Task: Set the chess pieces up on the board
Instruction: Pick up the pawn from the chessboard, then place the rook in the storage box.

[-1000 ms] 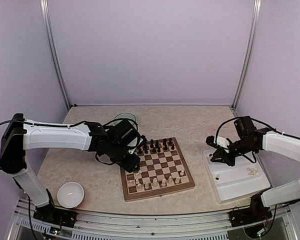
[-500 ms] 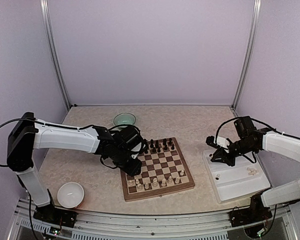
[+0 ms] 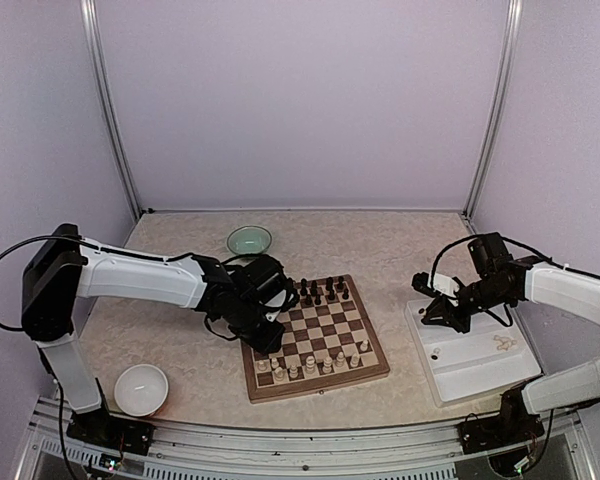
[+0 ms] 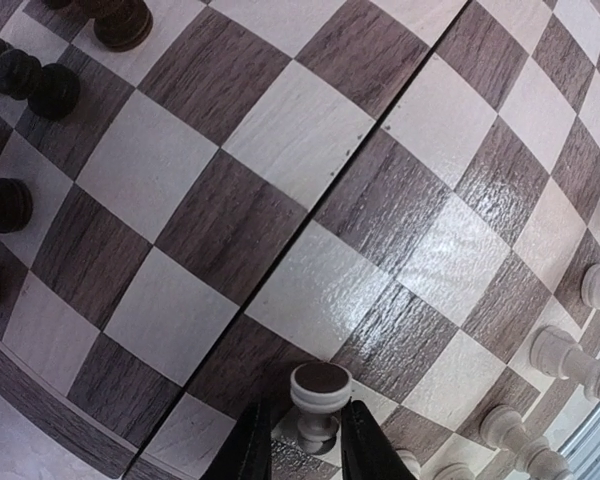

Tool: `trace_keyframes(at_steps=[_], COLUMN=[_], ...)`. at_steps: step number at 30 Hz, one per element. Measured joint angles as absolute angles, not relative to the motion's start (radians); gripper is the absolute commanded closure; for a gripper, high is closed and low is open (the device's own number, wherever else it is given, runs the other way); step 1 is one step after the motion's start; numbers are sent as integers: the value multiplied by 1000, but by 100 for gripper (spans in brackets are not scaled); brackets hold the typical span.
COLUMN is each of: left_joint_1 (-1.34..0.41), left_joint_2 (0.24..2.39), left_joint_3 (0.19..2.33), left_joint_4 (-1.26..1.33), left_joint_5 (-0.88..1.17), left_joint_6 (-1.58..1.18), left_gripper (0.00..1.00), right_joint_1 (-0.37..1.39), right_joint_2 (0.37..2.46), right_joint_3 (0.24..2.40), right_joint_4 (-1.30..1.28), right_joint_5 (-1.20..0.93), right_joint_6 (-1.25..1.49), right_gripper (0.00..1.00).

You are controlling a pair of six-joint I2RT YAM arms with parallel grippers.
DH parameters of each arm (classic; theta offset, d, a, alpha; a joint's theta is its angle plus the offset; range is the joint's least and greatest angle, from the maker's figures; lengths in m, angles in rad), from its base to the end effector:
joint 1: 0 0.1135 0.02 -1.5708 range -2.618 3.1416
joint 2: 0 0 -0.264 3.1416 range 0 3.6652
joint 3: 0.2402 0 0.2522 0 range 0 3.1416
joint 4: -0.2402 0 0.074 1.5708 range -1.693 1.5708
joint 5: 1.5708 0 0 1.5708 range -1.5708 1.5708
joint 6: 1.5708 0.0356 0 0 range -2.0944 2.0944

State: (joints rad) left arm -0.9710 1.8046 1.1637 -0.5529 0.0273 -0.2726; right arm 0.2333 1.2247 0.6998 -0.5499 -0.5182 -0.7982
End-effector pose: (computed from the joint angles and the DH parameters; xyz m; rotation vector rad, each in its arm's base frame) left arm 0.1989 -0.2925 0.1701 0.9754 2.6572 -0.3459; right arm 0.2123 0.0686 0.1987 -1.3739 2.0845 0.4583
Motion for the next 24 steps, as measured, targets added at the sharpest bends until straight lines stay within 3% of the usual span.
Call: trace_keyframes(at_steps=[6,10,24], left_joint_1=[-971,-971,-933], left_joint_2=[1816,1829,1774], left_joint_3=[1178,1208,1267], left_joint_4=[-568,-610,-757], left_joint_5=[22,19,-32], left_joint_6=[-254,-228,-203], left_gripper=[92,97,98], right_joint_1=[233,233,233], right_joint_2=[1225,1225,1225], right_joint_3=[700,700,688], right_joint_4=[-550,-550,-570], right_joint_5=[-518,-518,-472], right_joint_6=[-798,-799,-838], right_gripper=[92,92,91])
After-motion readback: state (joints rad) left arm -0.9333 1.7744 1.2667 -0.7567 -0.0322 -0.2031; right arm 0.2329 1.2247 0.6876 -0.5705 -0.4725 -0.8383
